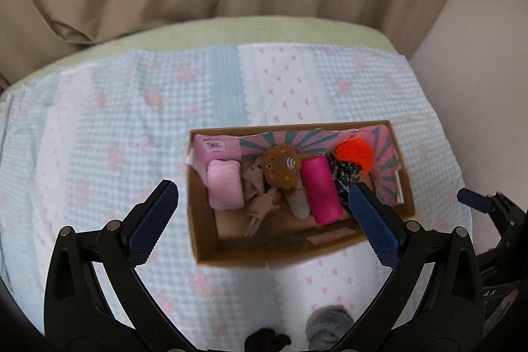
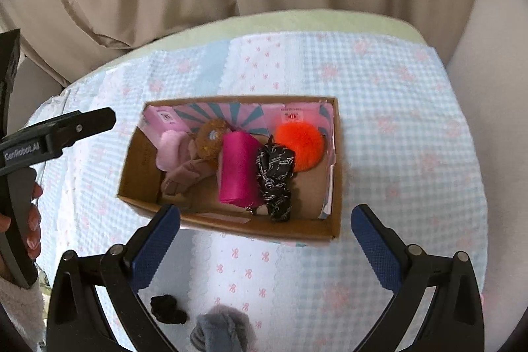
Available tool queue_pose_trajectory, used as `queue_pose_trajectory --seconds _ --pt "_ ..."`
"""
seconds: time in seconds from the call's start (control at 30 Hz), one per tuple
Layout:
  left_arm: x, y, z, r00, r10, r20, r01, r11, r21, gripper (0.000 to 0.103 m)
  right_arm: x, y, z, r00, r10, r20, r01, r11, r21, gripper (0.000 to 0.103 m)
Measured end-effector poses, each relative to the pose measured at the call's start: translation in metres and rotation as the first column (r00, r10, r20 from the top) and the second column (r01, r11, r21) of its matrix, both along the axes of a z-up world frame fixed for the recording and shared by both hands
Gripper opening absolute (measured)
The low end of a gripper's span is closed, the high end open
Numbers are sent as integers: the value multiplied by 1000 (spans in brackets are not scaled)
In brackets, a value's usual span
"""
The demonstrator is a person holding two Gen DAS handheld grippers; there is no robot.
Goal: Organize soft objects
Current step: 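Lift both tools away from the box back over the remaining items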
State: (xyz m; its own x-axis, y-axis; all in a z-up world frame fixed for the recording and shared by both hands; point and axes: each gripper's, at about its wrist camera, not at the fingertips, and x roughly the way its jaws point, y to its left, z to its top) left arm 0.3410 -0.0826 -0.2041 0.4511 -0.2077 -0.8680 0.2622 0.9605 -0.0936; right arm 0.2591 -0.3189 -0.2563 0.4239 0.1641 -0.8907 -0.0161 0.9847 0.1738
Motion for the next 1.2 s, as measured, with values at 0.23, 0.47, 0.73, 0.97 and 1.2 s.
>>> queue_pose_trajectory --seconds 0.23,0.47,0.73,0.97,1.2 --pt "-61 25 57 996 20 85 -17 999 -43 103 -45 8 61 997 7 79 -7 1000 -4 103" --pt "-132 53 98 984 34 177 -30 999 -28 103 -96 17 113 987 -6 163 6 1000 0 103" --pt "-194 97 104 984 39 171 -30 998 -55 103 -148 27 123 985 -75 154 72 997 24 103" --pt "-232 125 72 994 -16 109 24 997 -72 103 -192 45 104 983 -130 128 125 991 49 103" --pt "-252 122 10 992 -120 44 123 988 -91 103 -217 66 62 981 -159 114 153 986 58 103"
